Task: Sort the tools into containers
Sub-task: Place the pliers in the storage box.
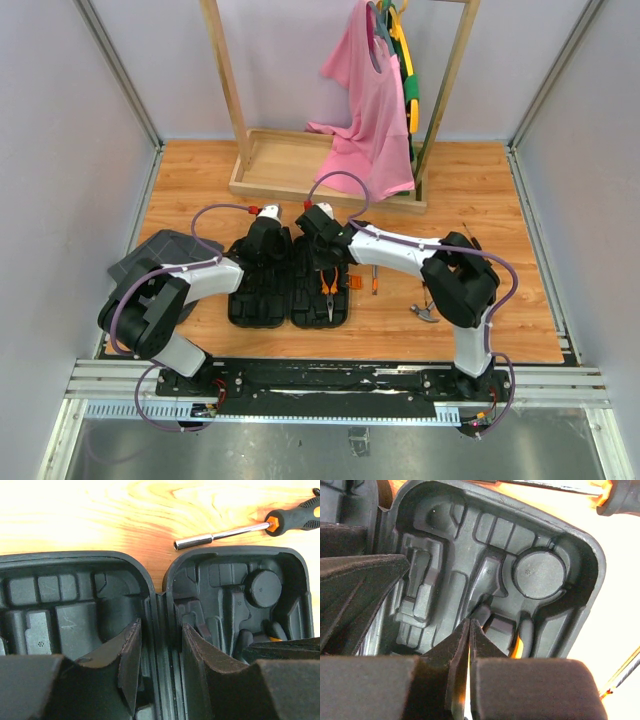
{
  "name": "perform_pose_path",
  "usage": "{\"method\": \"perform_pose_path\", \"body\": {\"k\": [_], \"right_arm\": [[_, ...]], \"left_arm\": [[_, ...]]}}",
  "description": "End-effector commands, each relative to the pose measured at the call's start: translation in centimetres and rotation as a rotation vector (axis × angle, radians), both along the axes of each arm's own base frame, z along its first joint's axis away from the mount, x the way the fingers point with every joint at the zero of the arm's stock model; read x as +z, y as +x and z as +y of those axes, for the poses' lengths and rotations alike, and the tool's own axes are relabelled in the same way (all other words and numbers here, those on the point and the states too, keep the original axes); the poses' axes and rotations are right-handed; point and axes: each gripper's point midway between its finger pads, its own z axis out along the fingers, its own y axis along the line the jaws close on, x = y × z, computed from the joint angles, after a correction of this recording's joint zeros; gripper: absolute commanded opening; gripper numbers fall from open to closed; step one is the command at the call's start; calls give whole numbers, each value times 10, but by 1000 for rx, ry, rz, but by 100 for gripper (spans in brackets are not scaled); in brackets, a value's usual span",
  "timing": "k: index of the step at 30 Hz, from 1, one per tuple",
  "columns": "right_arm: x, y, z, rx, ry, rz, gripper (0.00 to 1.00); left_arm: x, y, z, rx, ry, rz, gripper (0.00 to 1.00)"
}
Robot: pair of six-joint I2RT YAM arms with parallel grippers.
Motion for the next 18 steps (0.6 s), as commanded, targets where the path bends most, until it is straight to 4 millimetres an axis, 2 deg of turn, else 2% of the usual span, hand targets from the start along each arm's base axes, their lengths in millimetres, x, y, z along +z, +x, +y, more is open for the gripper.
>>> {"method": "perform_pose_path", "body": {"k": [1,2,4,6,9,13,18], "right_arm": [[-59,-53,-55,49,-221,202,6],[-50,-48,-49,55,-192,174,9],[-20,-36,-36,68,-111,93,15],[1,-28,-26,76,-52,34,17],[28,-20,-19,85,12,-39,24],[48,-16,-34,46,10,-116,31],[58,-17,-72,-37,-41,-204,35]], "left_arm": [[-27,-15,15,6,85,87,34],[-28,-15,15,7,85,87,34],[-27,-15,15,8,86,86,34],[-27,-14,15,7,86,85,34],[-27,-15,16,7,86,85,34],[-26,-14,16,8,86,81,34],[-24,-15,13,-4,74,76,34]]}}
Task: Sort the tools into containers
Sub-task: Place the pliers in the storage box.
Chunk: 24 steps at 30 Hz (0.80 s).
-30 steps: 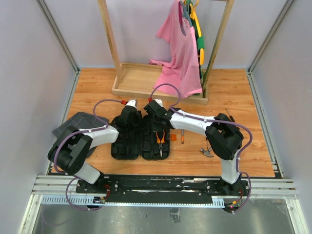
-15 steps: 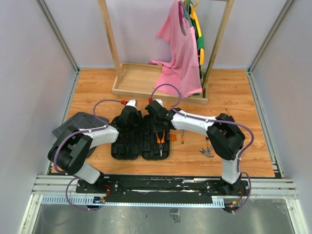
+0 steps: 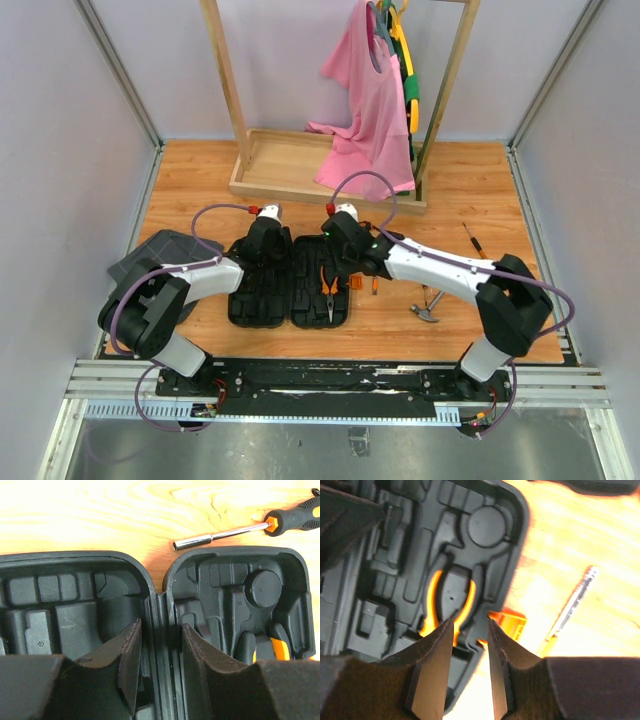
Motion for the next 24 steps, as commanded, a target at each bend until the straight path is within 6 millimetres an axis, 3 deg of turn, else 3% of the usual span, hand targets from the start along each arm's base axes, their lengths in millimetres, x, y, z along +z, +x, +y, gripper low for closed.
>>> {"method": "perform_pose_path", "body": {"k": [1,9,16,24], "right_arm": [[10,-1,-42,-90,-79,-96,37],[19,-6,-92,-218,-70,-155,47],[20,-16,-116,-262,-37,-150,51],[24,-23,-144,-313,-4,-173,53]], "left_arm": [[-24,-15,13,-7,74,75,34],[-19,-18,10,-18,45,75,34],[-26,-24,9,52,-11,131,30],[-16,-24,13,208,-30,123,24]]}}
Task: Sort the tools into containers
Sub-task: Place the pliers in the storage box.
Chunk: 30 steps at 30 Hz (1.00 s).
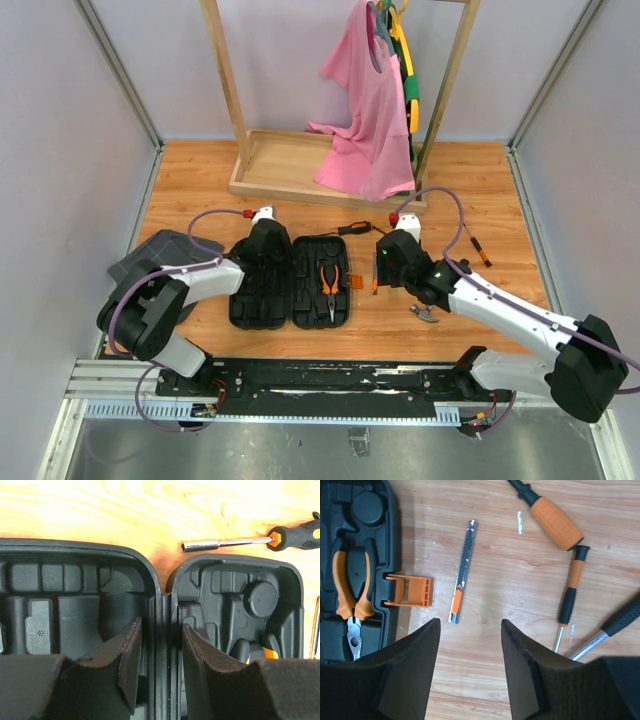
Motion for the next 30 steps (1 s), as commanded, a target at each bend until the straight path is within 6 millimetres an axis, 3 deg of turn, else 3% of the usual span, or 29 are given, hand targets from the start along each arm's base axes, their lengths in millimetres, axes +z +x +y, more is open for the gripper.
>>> {"method": "perform_pose_path", "body": {"k": [1,7,11,18,23,30], "right_arm": [[0,0,-22,-67,5,-10,53],[-3,-3,-30,-82,18,-9,54],[-5,-5,-32,-87,21,-7,55],[3,-2,-27,-58,45,-32,59],[10,2,-26,-46,52,-59,64],[10,2,-28,-44,55,-51,69]], "left_arm": [[-15,-23,13,125,21,100,24],[-15,-30,7,167,-16,103,24],[-8,-26,6,156,-3,78,29],[33,-11,-4,45,17,-43,46],[55,-6,0,24,47,-107,56],[77,1,4,19,43,-187,59]]}}
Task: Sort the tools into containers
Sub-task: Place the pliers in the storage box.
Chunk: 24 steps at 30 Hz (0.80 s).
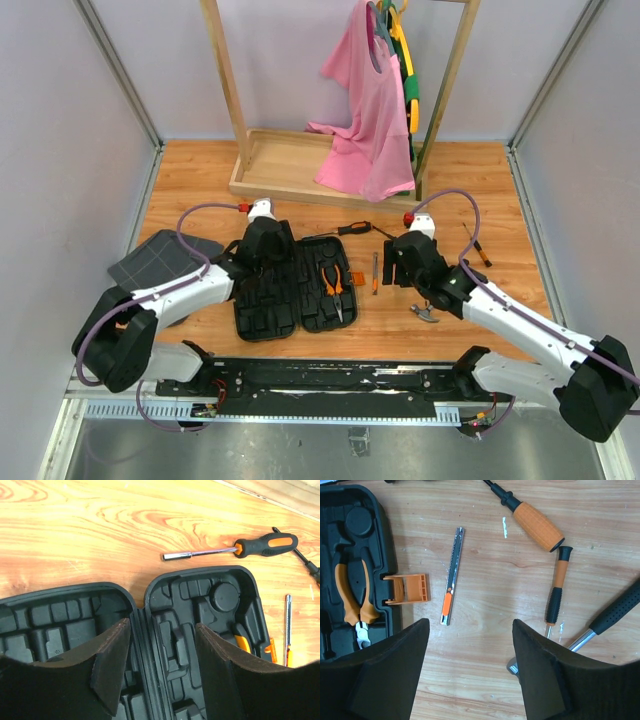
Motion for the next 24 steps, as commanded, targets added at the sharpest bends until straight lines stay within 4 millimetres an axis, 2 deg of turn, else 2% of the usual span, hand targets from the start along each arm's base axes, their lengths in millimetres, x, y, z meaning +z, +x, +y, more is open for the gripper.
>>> {"method": "perform_pose_path", "body": {"k": [1,9,12,15,19,24], "right_arm": [[0,1,-5,3,-3,6,69],[3,-1,-13,-12,0,79,72],[5,-4,-16,-30,6,101,74],[-3,-4,-21,-50,6,140,76],[-12,1,-7,7,5,202,72],[-31,9,16,57,-11,321,65]], "left_arm": [[27,12,1,-7,4,-94,59],[44,27,5,-17,-49,-170,59],[46,27,4,-21,-74,-177,60],[56,22,-4,-47,-132,-174,61],[97,19,-10,-61,-197,-202,67],[167,20,-13,-54,-247,-229,73]]}}
